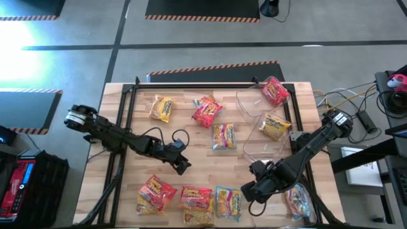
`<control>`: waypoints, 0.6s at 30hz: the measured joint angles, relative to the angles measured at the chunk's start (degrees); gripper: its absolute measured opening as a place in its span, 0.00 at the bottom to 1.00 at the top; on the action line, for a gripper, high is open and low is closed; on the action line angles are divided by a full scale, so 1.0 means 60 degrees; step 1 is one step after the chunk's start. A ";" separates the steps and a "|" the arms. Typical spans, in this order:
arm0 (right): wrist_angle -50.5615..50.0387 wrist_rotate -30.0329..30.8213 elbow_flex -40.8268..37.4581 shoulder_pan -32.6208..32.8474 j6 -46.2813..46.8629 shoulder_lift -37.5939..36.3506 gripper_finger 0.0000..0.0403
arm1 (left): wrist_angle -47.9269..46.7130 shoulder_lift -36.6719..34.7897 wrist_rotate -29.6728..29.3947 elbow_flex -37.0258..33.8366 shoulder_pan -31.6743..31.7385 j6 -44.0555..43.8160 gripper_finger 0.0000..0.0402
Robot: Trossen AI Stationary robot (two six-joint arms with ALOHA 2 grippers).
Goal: Sort Maruchan noodles
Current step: Put the blue noodle pack into the bottom transparent bin
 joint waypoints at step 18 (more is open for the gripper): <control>0.2685 0.0465 0.0143 -0.0393 -0.1291 0.0540 0.36 | 0.0261 0.0000 0.0487 -0.0002 0.0000 -0.0069 0.38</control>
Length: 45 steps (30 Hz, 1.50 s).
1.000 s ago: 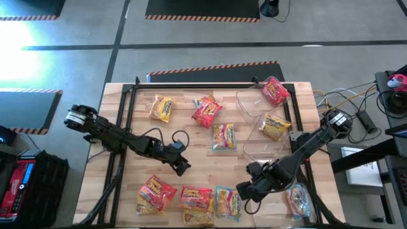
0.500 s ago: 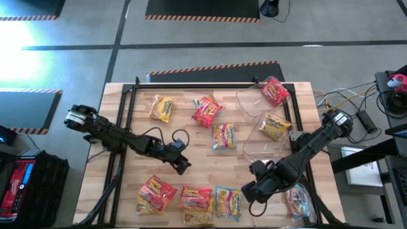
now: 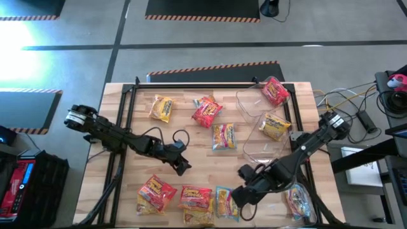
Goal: Sort Maruchan noodles
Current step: Put the blue noodle pack into the bottom transparent bin
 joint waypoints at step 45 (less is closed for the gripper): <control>0.2013 -0.1431 -0.0011 -0.0806 -1.0963 0.2544 0.36 | 0.0686 0.0000 -0.0027 0.0028 -0.0076 -0.1625 0.38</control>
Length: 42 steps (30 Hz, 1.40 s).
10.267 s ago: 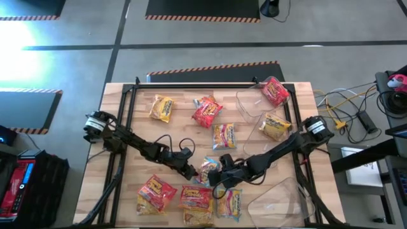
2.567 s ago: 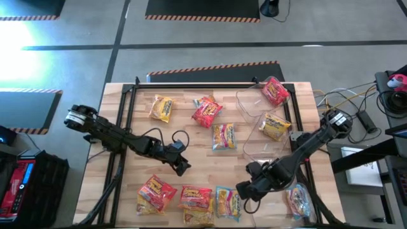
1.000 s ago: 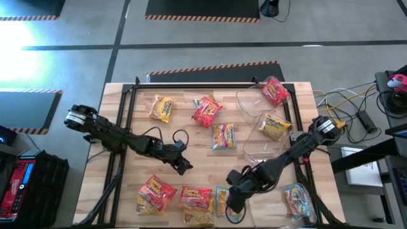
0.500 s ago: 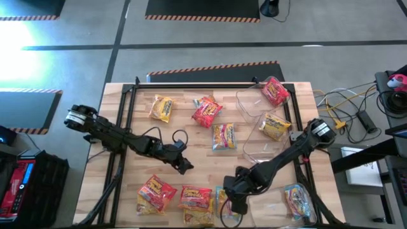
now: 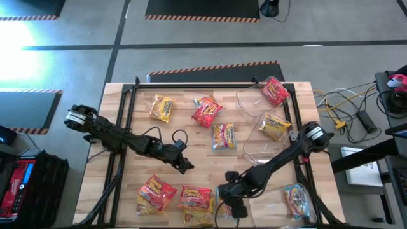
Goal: Sort Maruchan noodles
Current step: Put the blue noodle pack into the bottom transparent bin
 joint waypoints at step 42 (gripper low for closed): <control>-0.0242 0.1129 0.0011 -0.3225 -0.4216 0.0551 0.36 | 0.0766 0.0000 0.0056 0.0000 0.0004 0.0324 0.38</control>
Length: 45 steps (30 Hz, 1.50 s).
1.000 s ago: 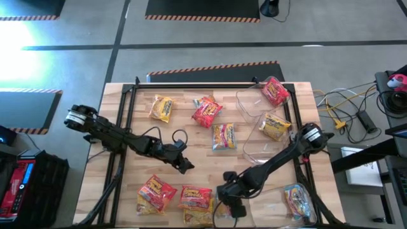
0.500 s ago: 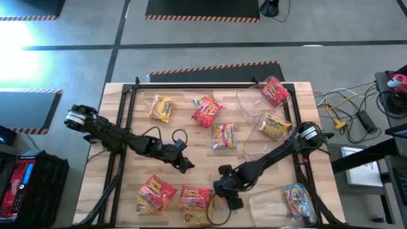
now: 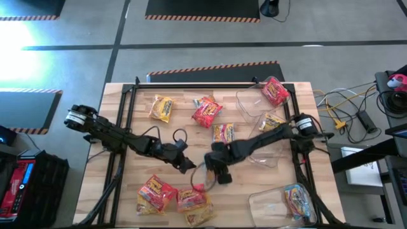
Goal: Sort Maruchan noodles
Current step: Put the blue noodle pack into the bottom transparent bin
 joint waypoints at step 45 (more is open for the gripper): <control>-0.0295 0.0973 -0.1244 -0.0415 0.7318 -0.2022 0.36 | 0.2933 0.2812 0.1503 0.0433 0.1949 -0.0286 0.38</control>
